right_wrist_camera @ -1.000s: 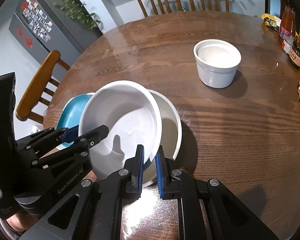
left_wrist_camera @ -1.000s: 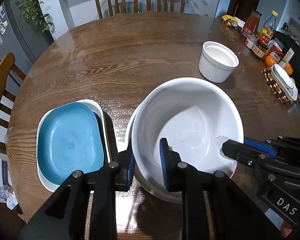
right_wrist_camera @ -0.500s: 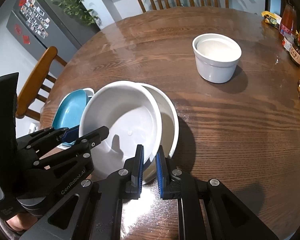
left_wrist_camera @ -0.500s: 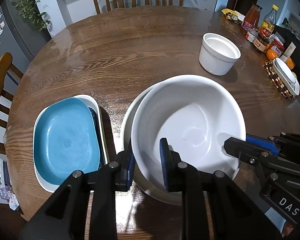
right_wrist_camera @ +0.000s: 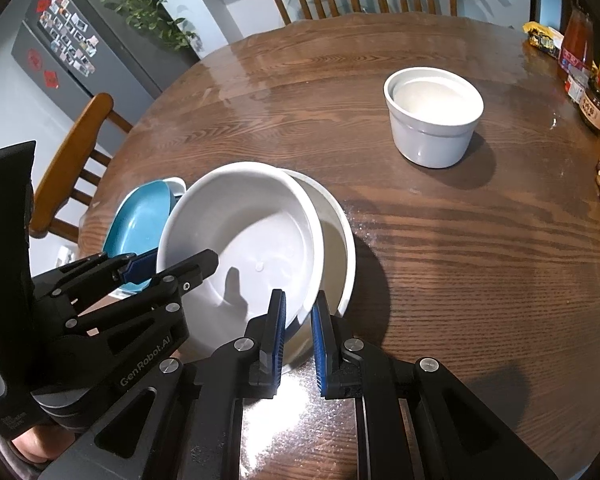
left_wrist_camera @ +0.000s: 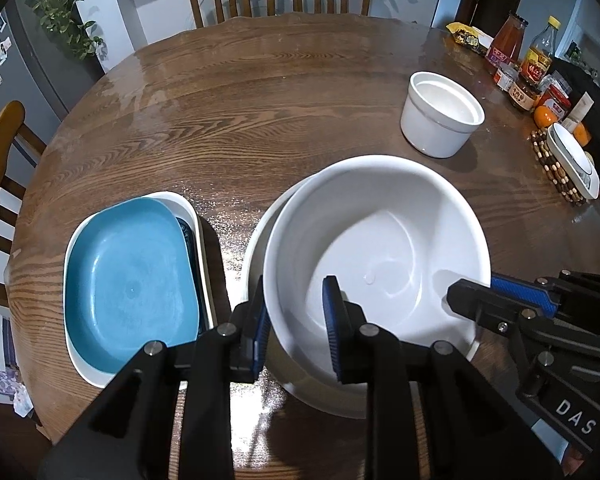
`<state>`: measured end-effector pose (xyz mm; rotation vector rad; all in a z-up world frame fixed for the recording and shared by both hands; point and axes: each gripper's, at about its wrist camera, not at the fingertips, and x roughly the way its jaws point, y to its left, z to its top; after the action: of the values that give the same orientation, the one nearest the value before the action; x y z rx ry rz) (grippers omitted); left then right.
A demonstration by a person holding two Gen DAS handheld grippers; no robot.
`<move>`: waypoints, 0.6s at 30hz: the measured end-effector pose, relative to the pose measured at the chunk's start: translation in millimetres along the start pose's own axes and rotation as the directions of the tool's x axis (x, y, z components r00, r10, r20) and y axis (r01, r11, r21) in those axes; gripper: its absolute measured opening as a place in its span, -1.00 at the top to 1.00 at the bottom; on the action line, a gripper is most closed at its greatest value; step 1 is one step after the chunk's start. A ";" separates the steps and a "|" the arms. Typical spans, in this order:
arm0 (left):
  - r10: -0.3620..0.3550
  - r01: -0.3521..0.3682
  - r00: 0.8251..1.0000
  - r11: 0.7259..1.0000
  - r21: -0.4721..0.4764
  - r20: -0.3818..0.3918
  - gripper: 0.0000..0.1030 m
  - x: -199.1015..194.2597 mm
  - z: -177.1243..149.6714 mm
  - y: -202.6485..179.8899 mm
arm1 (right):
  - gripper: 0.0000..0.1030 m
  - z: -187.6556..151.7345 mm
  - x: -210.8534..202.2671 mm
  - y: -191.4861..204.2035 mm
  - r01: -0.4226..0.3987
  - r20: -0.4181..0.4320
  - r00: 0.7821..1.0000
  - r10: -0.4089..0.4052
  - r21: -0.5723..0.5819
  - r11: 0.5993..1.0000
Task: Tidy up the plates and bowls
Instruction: 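Lower the medium white bowl with both grippers into the large white bowl, then open the left gripper to release the medium bowl while the right gripper holds its rim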
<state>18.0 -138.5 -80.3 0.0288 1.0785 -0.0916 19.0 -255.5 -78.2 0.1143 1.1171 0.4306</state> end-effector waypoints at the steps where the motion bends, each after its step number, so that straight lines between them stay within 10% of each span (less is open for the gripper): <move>1: -0.002 0.002 1.000 1.000 0.001 0.001 0.49 -0.4 0.2 -0.6 | 0.75 -0.3 0.1 0.1 0.000 -0.001 1.000 0.000 0.000 1.000; 18: 0.006 -0.007 1.000 1.000 0.013 0.025 0.35 -4.3 3.4 -0.4 | 0.74 2.5 -0.7 -0.7 0.007 -0.005 1.000 -0.007 -0.008 1.000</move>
<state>18.9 -138.9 -74.9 0.0426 1.0525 -0.0928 21.2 -256.1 -76.7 0.1022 1.1205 0.4299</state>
